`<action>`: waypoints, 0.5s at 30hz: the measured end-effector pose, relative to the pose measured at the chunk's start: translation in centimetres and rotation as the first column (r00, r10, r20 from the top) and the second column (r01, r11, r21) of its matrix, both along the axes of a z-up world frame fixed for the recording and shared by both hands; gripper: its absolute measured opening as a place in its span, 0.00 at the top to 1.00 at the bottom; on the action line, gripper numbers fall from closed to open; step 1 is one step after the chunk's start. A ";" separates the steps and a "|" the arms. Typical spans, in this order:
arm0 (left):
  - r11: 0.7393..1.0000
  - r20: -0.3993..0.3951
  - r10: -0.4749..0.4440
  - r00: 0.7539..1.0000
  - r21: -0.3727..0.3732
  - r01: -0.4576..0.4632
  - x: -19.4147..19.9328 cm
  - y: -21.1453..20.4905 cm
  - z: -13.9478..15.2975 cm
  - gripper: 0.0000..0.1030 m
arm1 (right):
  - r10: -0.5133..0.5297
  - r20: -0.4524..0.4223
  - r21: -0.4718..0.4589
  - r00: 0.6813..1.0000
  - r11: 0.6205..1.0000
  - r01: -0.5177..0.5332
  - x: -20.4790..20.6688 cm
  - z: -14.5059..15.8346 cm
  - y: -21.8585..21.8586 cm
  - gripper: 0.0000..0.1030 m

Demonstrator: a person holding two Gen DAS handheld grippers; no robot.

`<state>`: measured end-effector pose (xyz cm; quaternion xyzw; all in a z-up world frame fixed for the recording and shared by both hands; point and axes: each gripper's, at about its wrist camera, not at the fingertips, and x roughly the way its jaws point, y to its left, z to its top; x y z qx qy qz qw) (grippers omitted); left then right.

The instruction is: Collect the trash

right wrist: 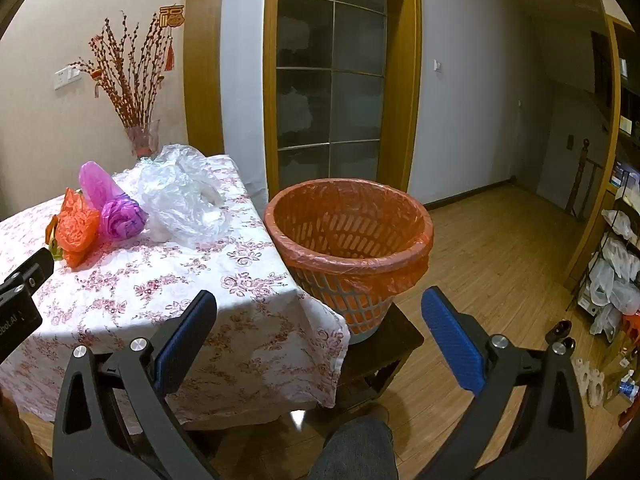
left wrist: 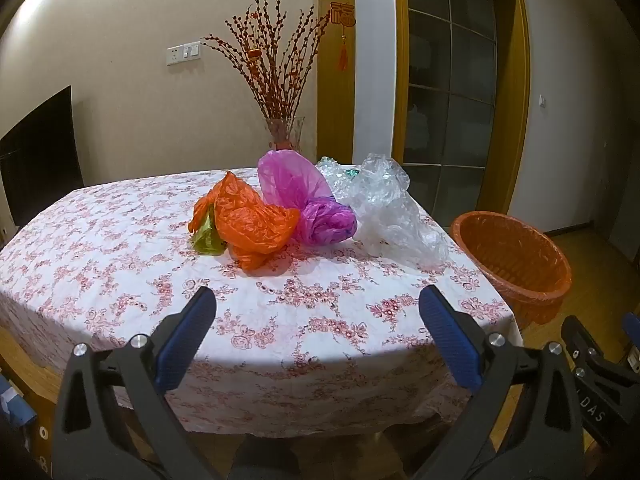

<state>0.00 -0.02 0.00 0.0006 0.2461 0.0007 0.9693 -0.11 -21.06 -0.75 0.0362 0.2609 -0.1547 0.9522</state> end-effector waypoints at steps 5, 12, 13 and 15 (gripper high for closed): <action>1.000 -0.001 0.000 1.000 0.001 0.000 0.0 0.0 0.0 0.04 | 0.001 0.000 -0.001 1.000 1.000 -0.001 0.0 0.0 0.0 0.02; 1.000 -0.002 0.001 1.000 0.001 -0.001 0.0 0.0 0.0 0.04 | -0.001 0.002 0.000 1.000 1.000 0.001 0.0 0.0 0.0 0.02; 1.000 -0.003 0.000 1.000 0.001 0.000 0.0 0.0 0.0 0.04 | -0.001 0.001 0.000 1.000 1.000 0.001 0.0 0.1 0.0 0.02; 1.000 -0.003 0.000 1.000 0.000 0.000 0.0 0.0 0.0 0.04 | 0.000 0.002 -0.002 1.000 1.000 0.000 0.0 0.0 0.1 0.02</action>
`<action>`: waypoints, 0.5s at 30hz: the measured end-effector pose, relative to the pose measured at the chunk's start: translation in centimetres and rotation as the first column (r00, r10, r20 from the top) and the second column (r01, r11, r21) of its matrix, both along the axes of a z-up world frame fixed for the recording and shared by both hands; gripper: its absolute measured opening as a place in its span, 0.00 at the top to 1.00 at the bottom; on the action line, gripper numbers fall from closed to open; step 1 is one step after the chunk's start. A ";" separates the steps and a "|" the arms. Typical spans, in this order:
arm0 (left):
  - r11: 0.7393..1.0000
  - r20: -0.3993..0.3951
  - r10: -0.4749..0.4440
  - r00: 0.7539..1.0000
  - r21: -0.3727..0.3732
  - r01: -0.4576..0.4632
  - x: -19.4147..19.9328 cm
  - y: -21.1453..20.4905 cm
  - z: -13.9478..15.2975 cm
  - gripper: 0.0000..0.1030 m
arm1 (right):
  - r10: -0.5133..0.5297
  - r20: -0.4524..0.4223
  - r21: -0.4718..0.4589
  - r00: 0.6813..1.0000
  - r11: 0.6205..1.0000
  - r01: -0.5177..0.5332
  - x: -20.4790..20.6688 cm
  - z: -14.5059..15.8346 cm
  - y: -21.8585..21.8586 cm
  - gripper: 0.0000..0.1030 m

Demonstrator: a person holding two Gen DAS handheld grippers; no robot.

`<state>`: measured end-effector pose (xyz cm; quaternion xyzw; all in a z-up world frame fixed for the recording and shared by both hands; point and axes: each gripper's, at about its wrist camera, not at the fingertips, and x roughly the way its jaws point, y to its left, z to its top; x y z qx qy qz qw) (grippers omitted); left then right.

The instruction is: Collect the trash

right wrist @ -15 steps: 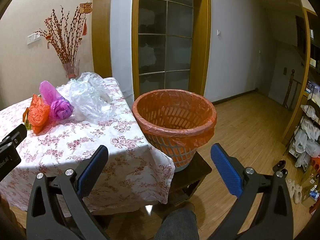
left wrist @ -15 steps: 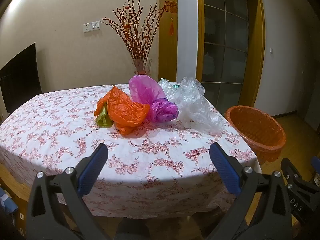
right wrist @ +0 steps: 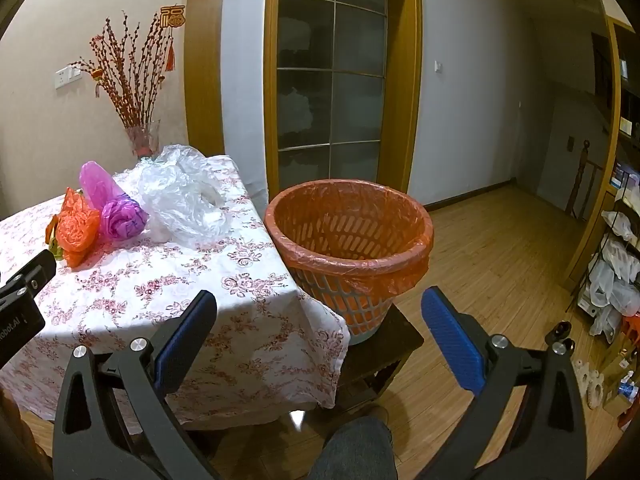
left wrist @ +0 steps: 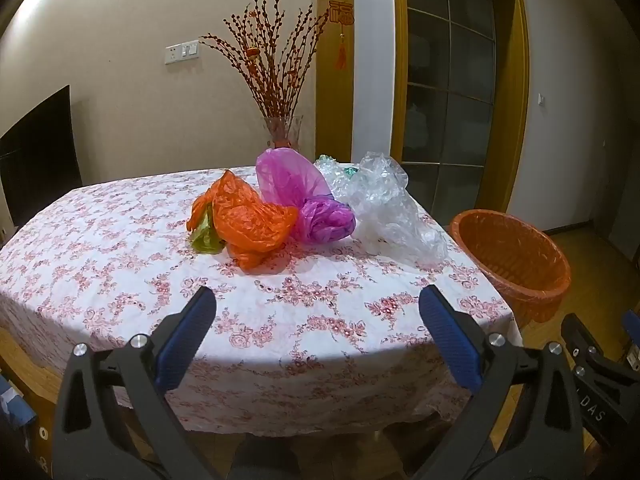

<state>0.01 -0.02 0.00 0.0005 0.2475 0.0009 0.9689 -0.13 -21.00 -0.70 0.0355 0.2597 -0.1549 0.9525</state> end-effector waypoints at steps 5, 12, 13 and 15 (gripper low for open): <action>1.000 -0.001 0.000 1.000 0.001 0.000 0.0 0.0 0.0 0.04 | 0.000 0.000 0.000 1.000 1.000 0.000 0.0 0.0 0.0 0.02; 1.000 -0.001 0.000 1.000 0.001 0.000 0.0 -0.1 0.0 0.04 | -0.001 0.000 0.000 1.000 1.000 0.001 0.0 0.0 -0.1 0.02; 1.000 -0.001 -0.001 1.000 0.001 0.001 -0.1 -0.1 0.0 0.04 | -0.001 0.000 0.001 1.000 1.000 0.001 0.0 0.0 -0.1 0.02; 1.000 -0.001 -0.001 1.000 0.002 0.001 -0.1 -0.1 0.0 0.04 | 0.000 0.000 0.000 1.000 1.000 0.000 0.0 0.0 -0.1 0.02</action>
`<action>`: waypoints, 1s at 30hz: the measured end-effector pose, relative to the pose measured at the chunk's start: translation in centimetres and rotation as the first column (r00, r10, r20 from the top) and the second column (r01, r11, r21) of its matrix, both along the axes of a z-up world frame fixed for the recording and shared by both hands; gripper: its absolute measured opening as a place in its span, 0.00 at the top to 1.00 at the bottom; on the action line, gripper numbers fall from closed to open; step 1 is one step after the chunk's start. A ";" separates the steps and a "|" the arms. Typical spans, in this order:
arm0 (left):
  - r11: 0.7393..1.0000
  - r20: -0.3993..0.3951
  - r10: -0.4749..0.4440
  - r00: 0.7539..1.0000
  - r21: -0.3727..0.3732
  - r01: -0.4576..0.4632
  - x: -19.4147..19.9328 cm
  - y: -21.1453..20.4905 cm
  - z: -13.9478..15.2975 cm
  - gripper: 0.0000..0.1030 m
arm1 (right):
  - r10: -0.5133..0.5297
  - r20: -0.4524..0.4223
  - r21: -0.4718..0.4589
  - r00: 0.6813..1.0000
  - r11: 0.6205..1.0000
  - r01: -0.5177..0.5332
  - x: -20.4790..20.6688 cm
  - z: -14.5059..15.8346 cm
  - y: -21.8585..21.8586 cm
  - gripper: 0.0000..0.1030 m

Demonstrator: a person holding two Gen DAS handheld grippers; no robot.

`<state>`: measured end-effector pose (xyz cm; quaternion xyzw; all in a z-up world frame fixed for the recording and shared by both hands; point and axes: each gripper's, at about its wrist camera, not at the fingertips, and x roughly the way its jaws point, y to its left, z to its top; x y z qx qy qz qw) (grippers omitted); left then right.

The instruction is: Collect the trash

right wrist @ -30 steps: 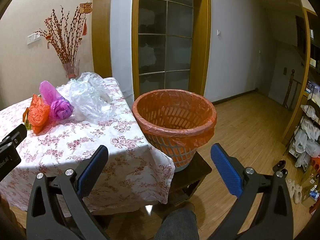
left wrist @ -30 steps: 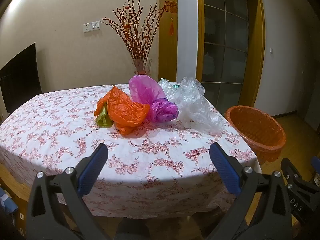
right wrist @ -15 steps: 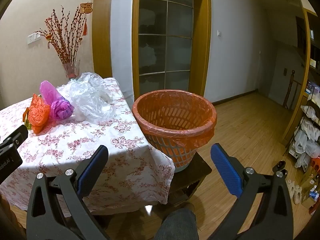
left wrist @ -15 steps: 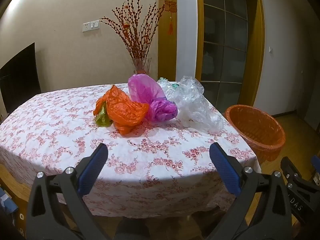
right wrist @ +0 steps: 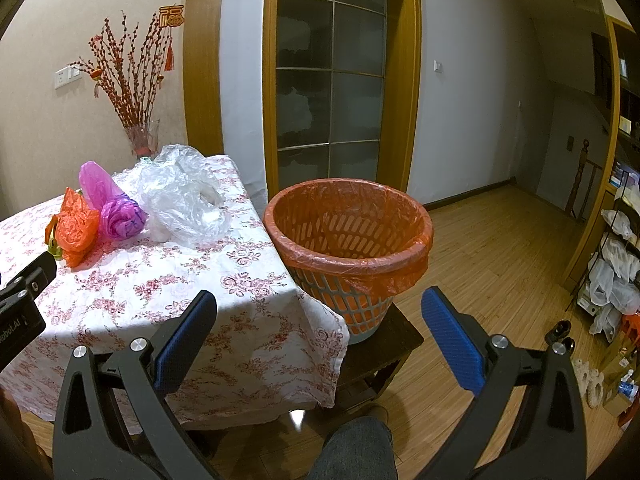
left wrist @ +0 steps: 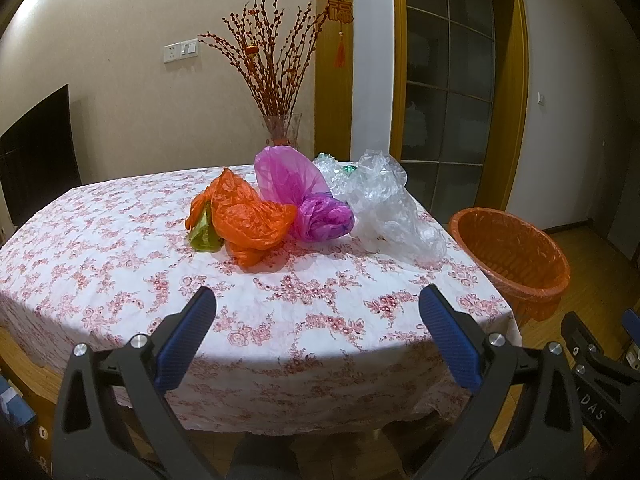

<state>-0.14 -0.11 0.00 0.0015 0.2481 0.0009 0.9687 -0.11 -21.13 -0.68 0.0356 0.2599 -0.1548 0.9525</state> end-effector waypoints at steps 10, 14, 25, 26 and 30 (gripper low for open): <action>1.000 -0.003 0.000 1.000 -0.002 0.000 0.2 0.1 0.0 0.04 | 0.000 0.000 0.001 1.000 1.000 0.000 0.0 0.0 0.0 0.02; 1.000 -0.004 0.000 1.000 -0.002 0.000 0.2 0.1 0.0 0.04 | 0.000 0.000 0.000 1.000 1.000 0.000 0.0 0.0 0.0 0.02; 1.000 -0.005 0.000 1.000 0.000 0.000 0.0 0.1 0.0 0.04 | 0.000 0.000 0.001 1.000 1.000 0.000 0.0 -0.1 -0.1 0.02; 1.000 -0.005 0.000 1.000 0.000 0.000 0.0 0.1 0.0 0.04 | 0.000 0.000 0.001 1.000 1.000 0.000 0.0 -0.1 -0.1 0.02; 1.000 -0.005 0.001 1.000 0.000 -0.001 -0.3 0.3 0.0 0.04 | 0.000 0.000 0.002 1.000 1.000 0.000 0.0 -0.1 -0.1 0.02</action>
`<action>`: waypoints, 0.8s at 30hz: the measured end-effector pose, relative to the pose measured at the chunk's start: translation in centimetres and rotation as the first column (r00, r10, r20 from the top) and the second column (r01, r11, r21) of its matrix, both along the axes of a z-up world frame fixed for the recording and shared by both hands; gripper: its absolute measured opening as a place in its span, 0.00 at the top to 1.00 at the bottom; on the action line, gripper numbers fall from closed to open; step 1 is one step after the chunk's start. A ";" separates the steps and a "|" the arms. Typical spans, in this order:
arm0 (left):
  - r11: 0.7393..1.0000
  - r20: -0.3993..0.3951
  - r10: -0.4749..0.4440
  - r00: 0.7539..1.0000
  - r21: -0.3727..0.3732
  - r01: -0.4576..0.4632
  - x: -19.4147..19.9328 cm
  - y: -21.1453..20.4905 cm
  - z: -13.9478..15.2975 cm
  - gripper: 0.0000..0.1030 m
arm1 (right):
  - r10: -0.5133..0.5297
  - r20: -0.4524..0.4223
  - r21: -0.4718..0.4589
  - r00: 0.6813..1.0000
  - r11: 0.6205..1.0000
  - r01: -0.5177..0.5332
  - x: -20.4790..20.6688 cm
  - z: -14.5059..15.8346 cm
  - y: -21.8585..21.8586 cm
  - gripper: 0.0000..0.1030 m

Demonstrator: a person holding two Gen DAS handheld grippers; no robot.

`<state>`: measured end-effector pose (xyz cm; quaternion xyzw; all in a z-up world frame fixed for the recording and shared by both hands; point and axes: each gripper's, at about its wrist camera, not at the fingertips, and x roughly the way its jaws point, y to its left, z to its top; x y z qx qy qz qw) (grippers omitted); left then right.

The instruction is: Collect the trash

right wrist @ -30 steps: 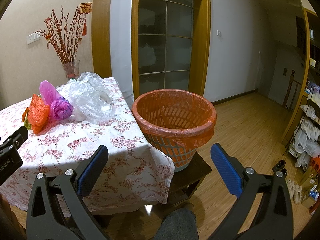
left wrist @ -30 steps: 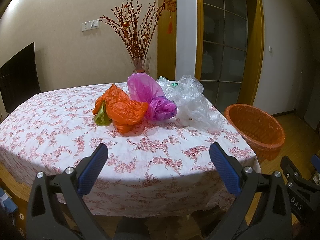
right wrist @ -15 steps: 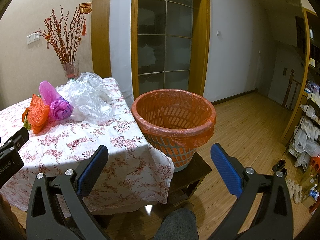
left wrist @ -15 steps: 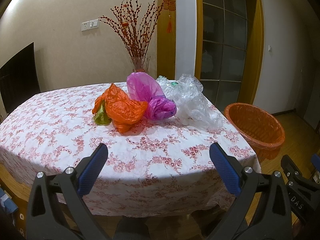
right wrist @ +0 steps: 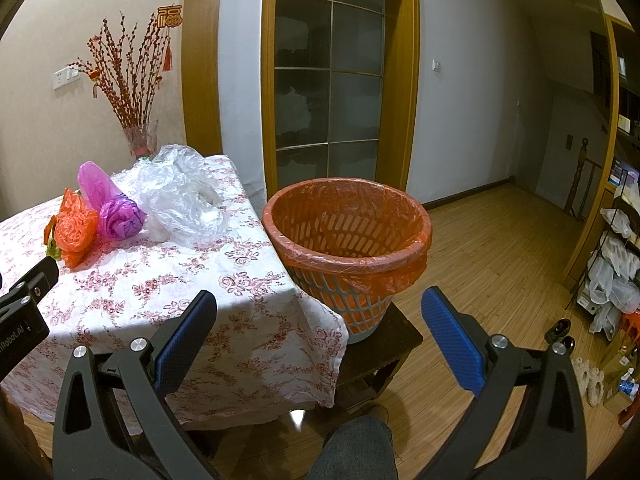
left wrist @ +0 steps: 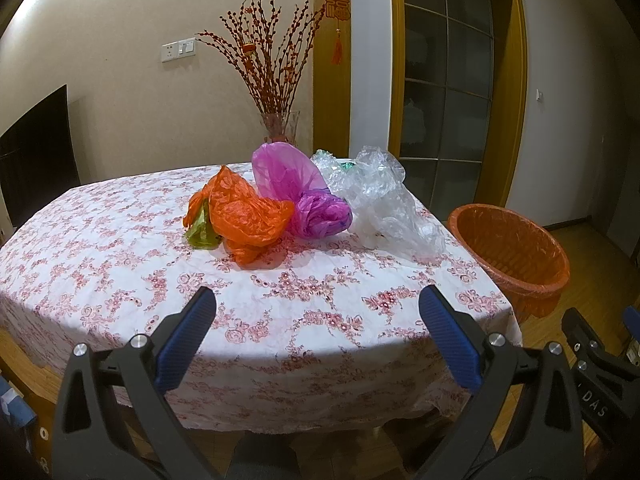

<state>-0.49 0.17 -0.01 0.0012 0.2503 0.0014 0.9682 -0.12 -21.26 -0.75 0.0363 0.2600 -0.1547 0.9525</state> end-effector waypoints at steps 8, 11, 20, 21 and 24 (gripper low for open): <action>1.000 -0.001 -0.001 1.000 0.001 0.001 0.3 -0.1 0.0 0.04 | 0.000 0.000 0.000 1.000 1.000 0.000 0.0 -0.1 0.0 0.02; 1.000 -0.003 -0.001 1.000 0.000 0.001 0.5 -0.2 0.0 0.04 | 0.000 0.000 0.001 1.000 1.000 0.000 0.0 -0.1 0.0 0.02; 1.000 -0.004 -0.001 1.000 0.001 0.001 0.5 -0.2 0.0 0.04 | 0.000 -0.001 0.001 1.000 1.000 0.000 0.1 -0.2 0.0 0.02; 1.000 -0.004 -0.001 1.000 0.001 0.001 0.5 -0.2 0.0 0.04 | 0.000 -0.001 0.002 1.000 1.000 0.000 0.1 -0.2 0.0 0.02; 1.000 -0.005 -0.001 1.000 0.001 0.001 0.5 -0.2 0.0 0.04 | 0.000 -0.001 0.002 1.000 1.000 0.000 0.1 -0.2 0.1 0.02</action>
